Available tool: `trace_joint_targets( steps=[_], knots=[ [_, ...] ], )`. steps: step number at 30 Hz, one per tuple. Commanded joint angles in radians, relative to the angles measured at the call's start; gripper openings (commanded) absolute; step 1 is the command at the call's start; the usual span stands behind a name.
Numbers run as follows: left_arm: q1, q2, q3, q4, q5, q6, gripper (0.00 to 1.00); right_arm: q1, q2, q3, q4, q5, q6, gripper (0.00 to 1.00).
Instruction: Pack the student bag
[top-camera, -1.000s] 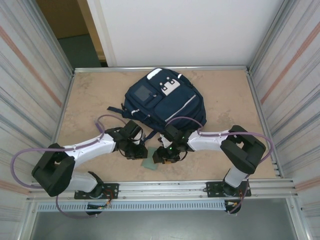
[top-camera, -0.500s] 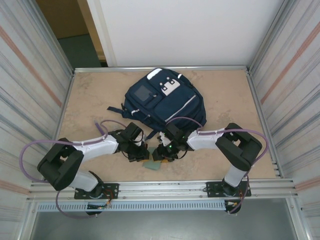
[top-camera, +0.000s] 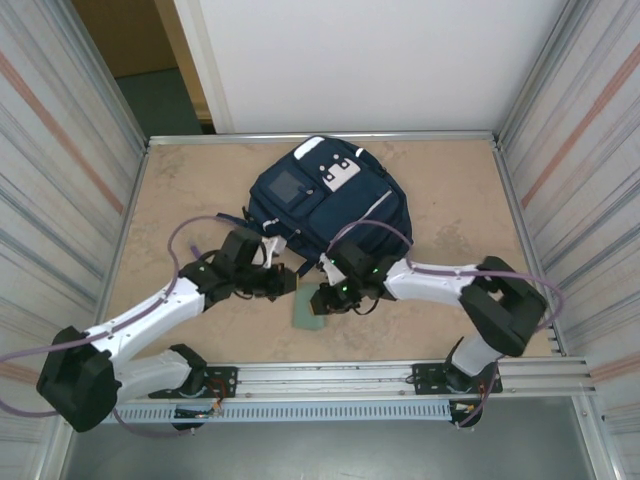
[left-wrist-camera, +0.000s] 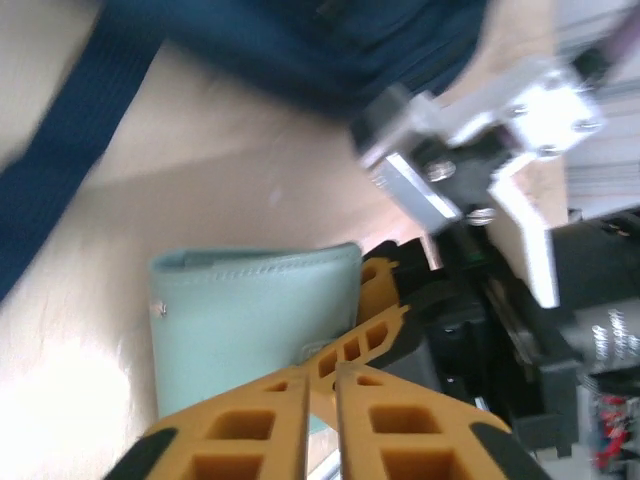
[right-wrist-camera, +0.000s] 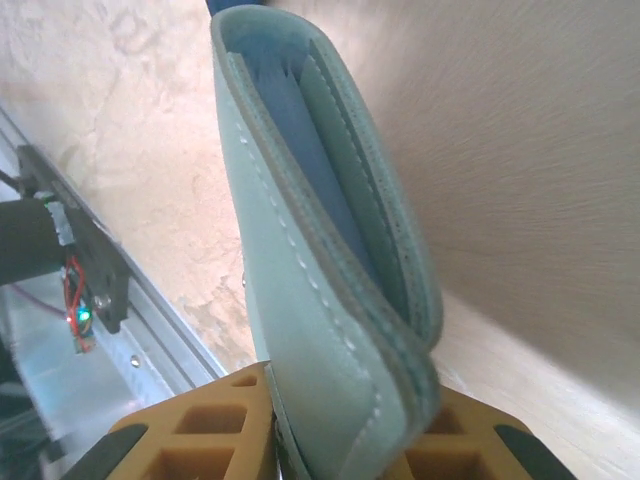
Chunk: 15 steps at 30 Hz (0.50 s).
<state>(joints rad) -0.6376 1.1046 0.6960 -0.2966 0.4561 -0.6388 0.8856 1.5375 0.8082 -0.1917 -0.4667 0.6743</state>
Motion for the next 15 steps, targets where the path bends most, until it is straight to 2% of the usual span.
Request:
trace_joint_targets(
  steps=[1, 5, 7, 9, 12, 15],
  knots=[
    [-0.006, 0.009, 0.121, 0.096, -0.082, 0.227, 0.24, -0.101, -0.166, 0.054, -0.179, 0.152, -0.148, 0.02],
    [-0.028, 0.131, 0.237, 0.137, -0.109, 0.579, 0.23, -0.325, -0.357, 0.047, -0.247, 0.224, -0.186, 0.02],
    [-0.059, 0.207, 0.293, 0.127, -0.141, 0.734, 0.28, -0.455, -0.43, 0.068, -0.287, 0.283, -0.164, 0.02],
    [-0.092, 0.294, 0.357, 0.117, -0.182, 0.842, 0.37, -0.587, -0.492, 0.1, -0.313, 0.31, -0.137, 0.03],
    [-0.11, 0.435, 0.467, 0.128, -0.238, 0.869, 0.41, -0.744, -0.563, 0.117, -0.294, 0.302, -0.117, 0.03],
    [-0.115, 0.569, 0.58, 0.121, -0.226, 0.869, 0.44, -0.831, -0.595, 0.137, -0.298, 0.277, -0.104, 0.03]
  ],
)
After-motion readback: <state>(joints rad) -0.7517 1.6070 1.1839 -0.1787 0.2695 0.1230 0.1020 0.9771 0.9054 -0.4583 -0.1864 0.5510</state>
